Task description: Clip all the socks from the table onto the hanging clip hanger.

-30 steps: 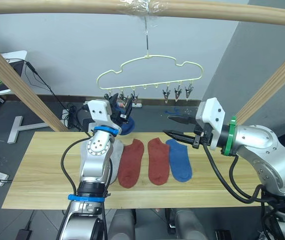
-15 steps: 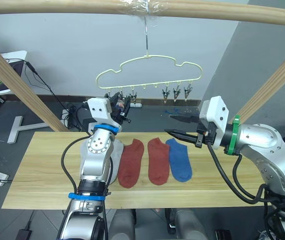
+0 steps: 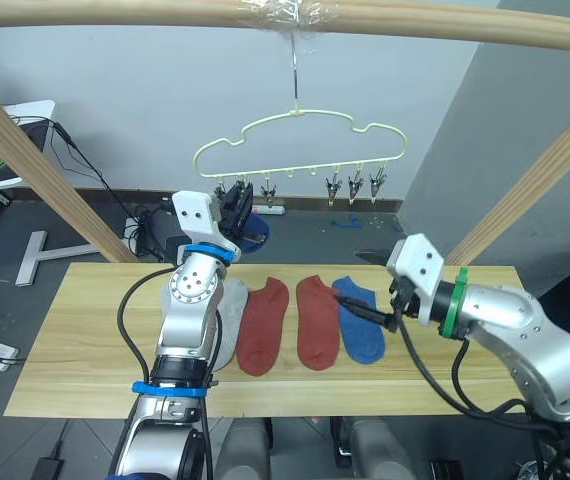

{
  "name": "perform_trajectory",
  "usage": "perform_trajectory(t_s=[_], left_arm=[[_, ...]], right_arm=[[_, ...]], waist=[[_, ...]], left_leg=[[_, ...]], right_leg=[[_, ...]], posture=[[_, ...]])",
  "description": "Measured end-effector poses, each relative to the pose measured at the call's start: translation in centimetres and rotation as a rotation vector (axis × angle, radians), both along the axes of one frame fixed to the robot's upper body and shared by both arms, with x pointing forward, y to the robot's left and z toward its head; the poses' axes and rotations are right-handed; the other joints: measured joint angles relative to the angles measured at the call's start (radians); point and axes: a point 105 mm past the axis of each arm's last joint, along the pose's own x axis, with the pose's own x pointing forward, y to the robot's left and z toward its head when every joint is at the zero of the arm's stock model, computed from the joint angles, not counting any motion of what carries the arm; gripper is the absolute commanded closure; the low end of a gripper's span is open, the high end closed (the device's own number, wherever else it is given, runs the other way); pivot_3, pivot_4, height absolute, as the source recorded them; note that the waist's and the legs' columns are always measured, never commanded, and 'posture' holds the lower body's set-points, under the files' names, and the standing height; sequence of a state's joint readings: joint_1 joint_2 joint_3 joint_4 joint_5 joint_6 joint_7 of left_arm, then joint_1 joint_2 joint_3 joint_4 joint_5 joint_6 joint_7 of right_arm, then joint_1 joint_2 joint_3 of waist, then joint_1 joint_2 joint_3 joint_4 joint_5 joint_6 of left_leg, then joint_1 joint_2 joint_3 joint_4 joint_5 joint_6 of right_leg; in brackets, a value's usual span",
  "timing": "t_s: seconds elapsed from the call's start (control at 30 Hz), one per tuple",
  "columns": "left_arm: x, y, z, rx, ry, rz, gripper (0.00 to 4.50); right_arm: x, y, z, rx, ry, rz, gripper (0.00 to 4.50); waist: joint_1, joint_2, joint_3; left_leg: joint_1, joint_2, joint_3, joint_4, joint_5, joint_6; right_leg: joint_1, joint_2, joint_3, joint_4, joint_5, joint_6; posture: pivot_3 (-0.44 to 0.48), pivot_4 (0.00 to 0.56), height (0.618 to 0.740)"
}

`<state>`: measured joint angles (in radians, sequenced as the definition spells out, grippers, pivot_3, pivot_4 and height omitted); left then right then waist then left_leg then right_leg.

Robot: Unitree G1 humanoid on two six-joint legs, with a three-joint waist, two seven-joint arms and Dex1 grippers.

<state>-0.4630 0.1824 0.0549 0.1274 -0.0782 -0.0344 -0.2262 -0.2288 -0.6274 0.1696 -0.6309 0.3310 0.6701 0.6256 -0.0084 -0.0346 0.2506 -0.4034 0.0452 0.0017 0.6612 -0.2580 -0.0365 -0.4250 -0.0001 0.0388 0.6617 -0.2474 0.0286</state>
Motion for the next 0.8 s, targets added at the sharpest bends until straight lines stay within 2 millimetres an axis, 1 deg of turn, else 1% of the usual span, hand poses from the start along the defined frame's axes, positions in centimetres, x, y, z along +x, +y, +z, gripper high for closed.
perform_trajectory(t_s=[0.07,0.27,0.33,0.4,0.43,0.5,0.57,0.7,0.8], left_arm=[[0.0,0.0,-0.1,-0.003,0.007,-0.005,4.21],[0.0,-0.1,-0.1,-0.017,0.011,-0.014,4.21],[0.0,0.0,-0.1,-0.018,0.010,-0.009,4.21],[0.0,0.0,-0.1,-0.017,0.010,-0.008,4.21],[0.0,0.0,-0.1,-0.016,0.010,-0.008,4.21],[0.0,0.1,-0.1,-0.017,0.012,-0.013,4.21],[-0.1,0.0,-0.1,-0.020,0.013,-0.029,4.21],[-0.2,-0.1,0.0,-0.007,0.023,-0.053,4.21],[-0.3,-0.1,0.2,0.012,0.027,-0.068,4.21]], right_arm=[[-0.1,0.3,-0.2,0.007,-0.002,-0.001,0.00],[-0.1,1.1,1.0,0.049,-0.042,0.020,0.00],[0.2,0.9,1.1,0.040,-0.053,0.006,0.00],[1.1,0.0,0.3,0.020,-0.044,-0.065,0.00],[2.2,-0.9,-0.9,-0.011,-0.030,-0.150,0.00],[3.4,-2.1,-2.7,-0.032,0.008,-0.265,0.00],[4.3,-2.8,-5.0,-0.035,0.067,-0.367,0.00],[5.9,-2.8,-9.3,-0.005,0.179,-0.567,0.00],[6.6,-2.1,-12.0,0.013,0.240,-0.671,0.00]], waist=[[-0.002,0.000,0.000],[-0.003,0.000,0.000],[-0.002,0.000,0.000],[-0.003,0.000,0.000],[-0.002,0.000,0.001],[-0.002,-0.001,0.001],[-0.002,-0.001,0.001],[-0.011,-0.001,0.002],[-0.020,0.000,0.003]], left_leg=[[0.001,0.000,0.000,0.000,0.000,0.000],[0.000,0.000,0.000,0.000,0.000,0.000],[0.000,0.000,0.000,0.000,0.000,0.000],[0.000,0.000,0.000,0.000,0.000,0.000],[0.000,0.000,0.000,0.000,0.000,0.000],[0.001,0.000,0.000,0.000,0.000,0.000],[0.001,0.000,0.000,0.000,0.000,0.000],[0.001,0.001,0.000,0.000,0.000,0.000],[0.001,0.001,0.001,0.000,0.000,0.000]], right_leg=[[0.000,0.000,0.000,0.001,0.000,0.000],[0.000,0.001,0.000,0.001,0.000,0.000],[0.000,0.001,0.000,0.000,0.000,0.000],[0.000,0.001,0.000,0.000,0.000,0.000],[0.000,0.000,0.000,0.000,0.000,0.000],[0.000,0.000,0.000,0.000,0.000,0.000],[0.000,0.000,0.000,0.001,0.000,0.000],[0.000,0.001,0.001,0.001,0.000,0.000],[0.000,0.001,0.001,0.001,0.000,0.000]], posture=[[-0.016,0.256,0.711],[-0.019,0.255,0.711],[-0.022,0.255,0.711],[-0.025,0.257,0.711],[-0.025,0.259,0.711],[-0.025,0.259,0.711],[-0.024,0.261,0.711],[-0.014,0.266,0.711],[-0.005,0.271,0.711]])
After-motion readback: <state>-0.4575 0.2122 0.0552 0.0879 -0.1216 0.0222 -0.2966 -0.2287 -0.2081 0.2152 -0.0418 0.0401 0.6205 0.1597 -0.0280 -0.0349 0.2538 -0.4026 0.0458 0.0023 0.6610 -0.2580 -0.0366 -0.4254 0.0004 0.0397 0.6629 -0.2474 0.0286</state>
